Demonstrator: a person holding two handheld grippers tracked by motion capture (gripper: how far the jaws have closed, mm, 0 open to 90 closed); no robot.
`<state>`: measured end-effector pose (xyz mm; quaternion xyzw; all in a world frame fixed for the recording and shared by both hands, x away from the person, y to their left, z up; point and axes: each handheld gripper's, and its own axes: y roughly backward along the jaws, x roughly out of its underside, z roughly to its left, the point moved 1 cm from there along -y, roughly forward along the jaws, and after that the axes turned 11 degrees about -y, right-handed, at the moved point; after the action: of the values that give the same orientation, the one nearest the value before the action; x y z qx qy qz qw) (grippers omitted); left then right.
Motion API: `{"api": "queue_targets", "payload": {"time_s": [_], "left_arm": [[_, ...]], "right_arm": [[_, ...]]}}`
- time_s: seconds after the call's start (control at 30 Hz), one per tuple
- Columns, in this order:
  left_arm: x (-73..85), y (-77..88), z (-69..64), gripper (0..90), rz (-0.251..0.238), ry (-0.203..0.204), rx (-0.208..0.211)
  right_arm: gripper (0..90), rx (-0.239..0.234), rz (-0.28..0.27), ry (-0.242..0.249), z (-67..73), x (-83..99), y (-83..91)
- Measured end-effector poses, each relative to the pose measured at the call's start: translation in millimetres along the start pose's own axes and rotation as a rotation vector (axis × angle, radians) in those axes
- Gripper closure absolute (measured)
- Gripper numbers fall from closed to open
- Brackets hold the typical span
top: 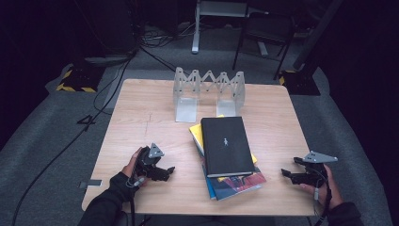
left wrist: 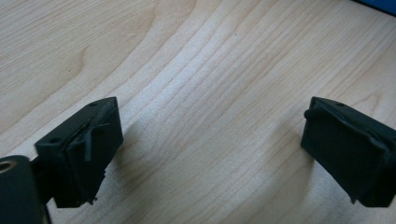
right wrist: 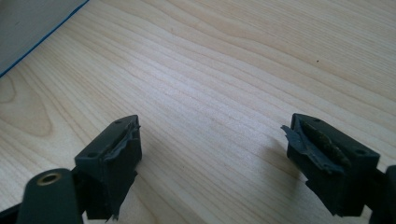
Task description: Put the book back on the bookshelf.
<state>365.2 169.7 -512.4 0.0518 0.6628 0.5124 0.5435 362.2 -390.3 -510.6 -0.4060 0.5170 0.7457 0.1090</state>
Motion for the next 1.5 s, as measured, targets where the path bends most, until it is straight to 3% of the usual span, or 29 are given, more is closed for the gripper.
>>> {"api": "queue_targets", "payload": {"time_s": [0.47, 0.67, 0.83, 1.0, 1.1, 1.3, 1.5], "left_arm": [[-1.7, -1.4, -2.0, 7.0, 0.002, -0.001, -0.007], [-2.0, -1.6, -2.0, 7.2, 0.001, -0.004, -0.001], [-2.3, -1.9, -1.0, 7.3, 0.000, -0.018, 0.008], [-3.6, -1.5, -2.0, 7.4, 0.013, -0.010, 0.011], [-3.6, -1.7, -2.4, 7.4, 0.011, -0.012, 0.011], [-2.8, -2.2, -2.4, 6.5, 0.001, -0.023, 0.029], [-3.6, -3.0, -2.4, 7.0, -0.004, -0.042, 0.035]], "right_arm": [[16.6, -0.013, 0.019, 0.010, -1.1, -3.2, -1.1], [20.5, -0.019, 0.021, 0.028, 5.6, -11.1, 3.2], [24.9, -0.056, -0.019, 0.095, 23.4, -27.8, 15.0], [30.0, -0.103, -0.016, 0.135, 37.0, -41.3, 21.8], [29.3, -0.108, -0.011, 0.150, 43.1, -47.0, 23.6], [29.6, -0.171, -0.041, 0.174, 64.8, -69.9, 22.3], [30.0, -0.190, -0.077, 0.183, 74.2, -83.0, 18.3]]}}
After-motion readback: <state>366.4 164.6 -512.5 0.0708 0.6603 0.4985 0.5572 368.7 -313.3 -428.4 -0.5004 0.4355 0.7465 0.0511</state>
